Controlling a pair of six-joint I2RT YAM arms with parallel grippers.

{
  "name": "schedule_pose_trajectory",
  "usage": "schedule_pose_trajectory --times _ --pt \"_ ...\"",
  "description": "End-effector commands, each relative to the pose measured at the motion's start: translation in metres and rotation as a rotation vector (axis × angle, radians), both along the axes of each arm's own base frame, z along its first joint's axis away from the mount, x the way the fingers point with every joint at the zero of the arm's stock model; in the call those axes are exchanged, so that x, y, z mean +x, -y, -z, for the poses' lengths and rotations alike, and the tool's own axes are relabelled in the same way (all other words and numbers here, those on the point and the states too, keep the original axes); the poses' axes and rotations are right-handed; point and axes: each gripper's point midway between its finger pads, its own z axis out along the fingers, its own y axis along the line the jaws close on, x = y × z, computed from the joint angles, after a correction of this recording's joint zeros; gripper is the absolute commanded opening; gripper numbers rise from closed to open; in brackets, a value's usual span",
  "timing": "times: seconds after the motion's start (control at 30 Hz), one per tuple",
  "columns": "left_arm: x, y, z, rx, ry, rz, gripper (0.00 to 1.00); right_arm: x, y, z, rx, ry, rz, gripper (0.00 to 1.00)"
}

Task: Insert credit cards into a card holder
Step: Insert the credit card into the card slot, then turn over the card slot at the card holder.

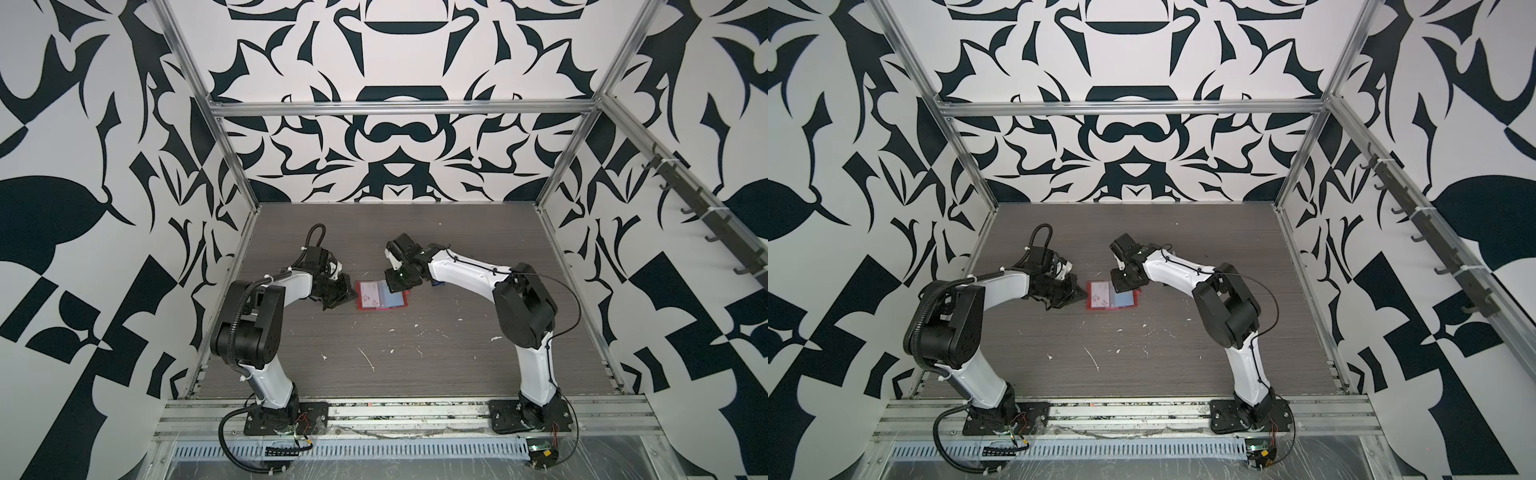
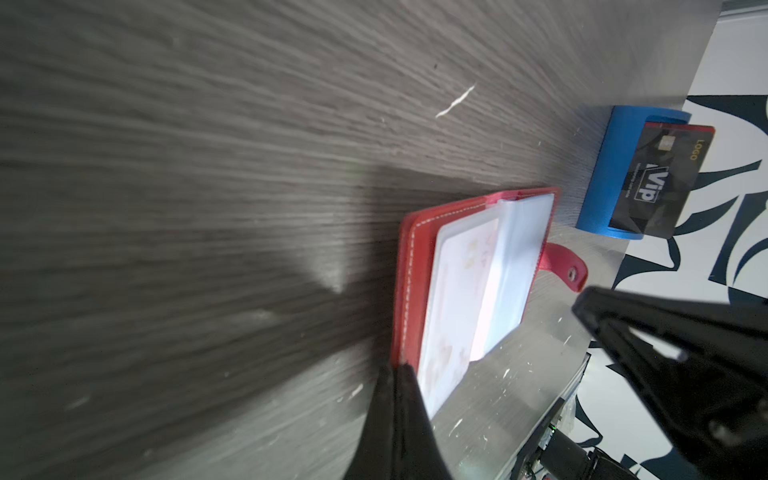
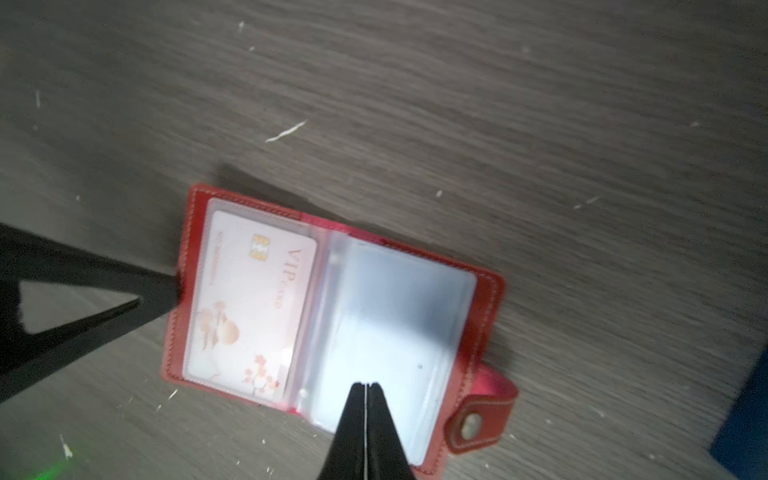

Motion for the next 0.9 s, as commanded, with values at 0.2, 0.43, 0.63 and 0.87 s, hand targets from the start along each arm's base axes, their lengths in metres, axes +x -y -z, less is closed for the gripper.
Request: schedule_pose_trajectory --times 0.2,0.43,0.63,0.87 --pt "0.010 -0.003 -0.041 0.070 0.120 0.021 0.43 -0.009 0.014 0.020 -0.057 -0.045 0.001 0.10" --pt "0.009 0.038 -0.046 0.055 0.141 0.130 0.45 -0.012 0.017 0.033 -0.077 -0.068 0.010 0.10" --pt "0.016 0.068 -0.032 0.035 0.119 0.163 0.44 -0.015 0.020 0.042 -0.082 -0.085 0.022 0.09" --pt "0.022 0.086 -0.018 -0.014 0.080 0.182 0.43 -0.019 0.023 0.049 -0.088 -0.100 0.032 0.08"
